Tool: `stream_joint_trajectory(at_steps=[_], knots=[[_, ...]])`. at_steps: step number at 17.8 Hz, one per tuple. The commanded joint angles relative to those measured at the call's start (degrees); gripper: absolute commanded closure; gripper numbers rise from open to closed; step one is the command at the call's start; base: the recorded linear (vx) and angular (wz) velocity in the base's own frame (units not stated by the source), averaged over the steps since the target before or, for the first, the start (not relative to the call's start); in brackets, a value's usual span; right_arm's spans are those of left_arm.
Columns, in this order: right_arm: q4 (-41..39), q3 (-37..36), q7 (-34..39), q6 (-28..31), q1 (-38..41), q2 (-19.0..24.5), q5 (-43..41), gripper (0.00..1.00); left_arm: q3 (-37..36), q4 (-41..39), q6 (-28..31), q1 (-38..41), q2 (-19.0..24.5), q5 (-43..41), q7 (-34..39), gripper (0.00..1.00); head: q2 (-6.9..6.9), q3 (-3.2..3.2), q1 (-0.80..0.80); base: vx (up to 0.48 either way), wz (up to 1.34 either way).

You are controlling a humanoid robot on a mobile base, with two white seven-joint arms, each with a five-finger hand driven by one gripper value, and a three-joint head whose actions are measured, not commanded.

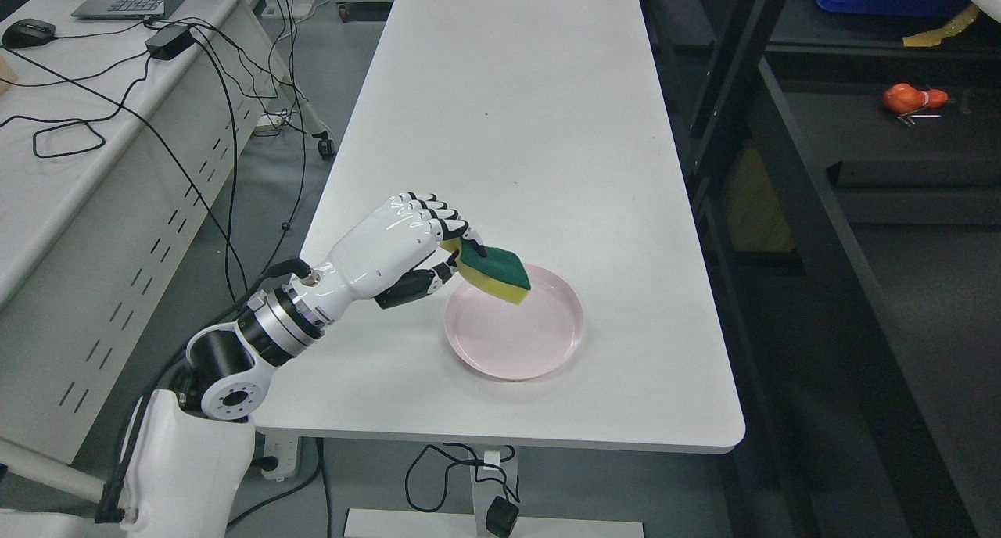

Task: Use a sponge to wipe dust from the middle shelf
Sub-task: 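Turn toward the metal shelf carrying the sponge in the left hand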

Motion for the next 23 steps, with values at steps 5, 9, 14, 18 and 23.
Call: stream_joint_trajectory(at_steps=[5, 9, 14, 18, 23], knots=[[-1.0, 0.08, 0.02, 0.04, 0.0, -1.0, 0.0, 0.0, 2.36, -1.34, 0.01, 1.0, -0.32, 0.03, 0.0, 1.0, 0.0, 0.0, 0.0, -0.139, -0.15], [-1.0, 0.0, 0.02, 0.04, 0.0, -1.0, 0.0, 0.0, 2.36, -1.34, 0.01, 0.74, -1.11, 0.03, 0.0, 1.0, 0.0, 0.0, 0.0, -0.201, -0.09], [-1.0, 0.0, 0.02, 0.04, 0.0, -1.0, 0.0, 0.0, 1.83, -1.25, 0.01, 0.47, -3.83, -0.23, -0.09, 1.0, 0.0, 0.0, 0.0, -0.22, -0.29], [-1.0, 0.0, 0.02, 0.04, 0.0, -1.0, 0.0, 0.0, 1.74, -1.07, 0.01, 0.12, -4.45, -0.23, -1.41, 1.0, 0.0, 0.0, 0.0, -0.24, -0.43], [-1.0, 0.0, 0.02, 0.04, 0.0, -1.0, 0.0, 0.0, 1.48, -1.16, 0.01, -1.55, -5.33, -0.23, -1.5, 1.0, 0.0, 0.0, 0.0, -0.224, -0.5]])
